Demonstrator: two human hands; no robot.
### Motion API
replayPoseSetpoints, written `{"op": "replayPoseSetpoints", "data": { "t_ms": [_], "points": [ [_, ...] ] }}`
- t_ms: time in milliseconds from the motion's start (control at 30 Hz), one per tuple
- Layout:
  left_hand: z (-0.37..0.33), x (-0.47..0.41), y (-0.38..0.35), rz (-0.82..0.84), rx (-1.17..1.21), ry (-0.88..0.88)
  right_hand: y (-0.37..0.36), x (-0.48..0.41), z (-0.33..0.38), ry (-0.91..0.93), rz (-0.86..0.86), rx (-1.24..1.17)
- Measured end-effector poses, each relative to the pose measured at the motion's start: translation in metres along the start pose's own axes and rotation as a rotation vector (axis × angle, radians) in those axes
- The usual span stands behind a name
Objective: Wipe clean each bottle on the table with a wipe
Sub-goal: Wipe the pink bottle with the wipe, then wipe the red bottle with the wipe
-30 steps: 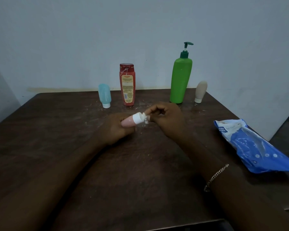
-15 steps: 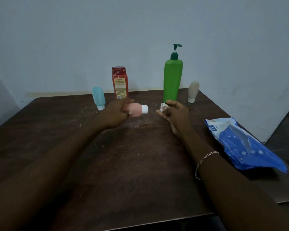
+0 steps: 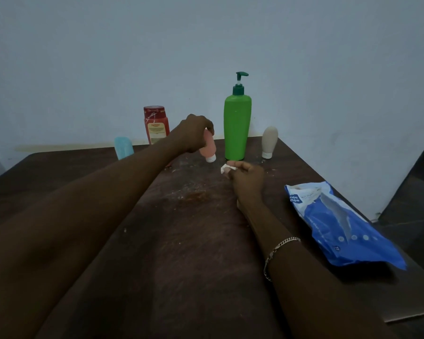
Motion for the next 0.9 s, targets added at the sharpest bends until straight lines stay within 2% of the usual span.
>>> {"op": "replayPoseSetpoints", "data": {
  "t_ms": [100, 900],
  "points": [
    [0.003, -0.011, -0.007, 0.001, -0.007, 0.006, 0.001, 0.000, -0.001, -0.032, -0.017, -0.100],
    [0.015, -0.029, -0.028, 0.086, -0.021, 0.066, -0.006, -0.007, -0.012, -0.047, 0.055, -0.027]
  ]
}}
Point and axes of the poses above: each hand's wrist, its own x-axis away from the middle knuckle, its own y-axis out of the back of the hand, z = x × y, the point moved 8 cm from there along -x, towards the middle knuckle, and after that the axes turned 8 degrees about -x, right-handed, at the moved point
